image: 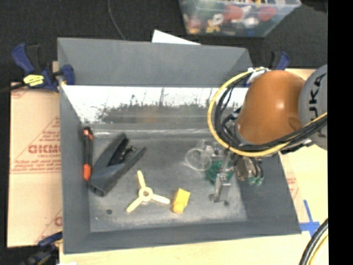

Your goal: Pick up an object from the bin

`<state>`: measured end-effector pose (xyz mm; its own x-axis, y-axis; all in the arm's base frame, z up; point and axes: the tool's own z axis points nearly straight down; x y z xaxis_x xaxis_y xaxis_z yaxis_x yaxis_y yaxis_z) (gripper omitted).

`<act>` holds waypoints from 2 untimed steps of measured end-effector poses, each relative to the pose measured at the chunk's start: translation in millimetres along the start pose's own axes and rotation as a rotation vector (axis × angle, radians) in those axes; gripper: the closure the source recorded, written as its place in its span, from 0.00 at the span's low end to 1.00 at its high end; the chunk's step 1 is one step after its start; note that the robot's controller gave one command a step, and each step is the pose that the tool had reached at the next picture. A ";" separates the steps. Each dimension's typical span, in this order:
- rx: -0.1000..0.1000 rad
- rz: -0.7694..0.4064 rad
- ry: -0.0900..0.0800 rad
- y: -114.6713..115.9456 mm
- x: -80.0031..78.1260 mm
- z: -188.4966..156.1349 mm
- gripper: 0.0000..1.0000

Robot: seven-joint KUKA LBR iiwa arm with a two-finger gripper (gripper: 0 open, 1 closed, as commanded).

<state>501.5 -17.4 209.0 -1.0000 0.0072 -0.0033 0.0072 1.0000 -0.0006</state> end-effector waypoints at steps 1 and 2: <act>0.000 -0.180 -0.004 51.7 -3.8 106.6 0.00; 0.003 -0.715 -0.006 53.1 16.2 67.4 0.00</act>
Offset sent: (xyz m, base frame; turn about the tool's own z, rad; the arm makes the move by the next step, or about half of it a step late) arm -0.0184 0.0535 -0.0612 -0.7222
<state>485.9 35.7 141.5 -0.7596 -0.6503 -0.0069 -0.6503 0.7596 -0.0077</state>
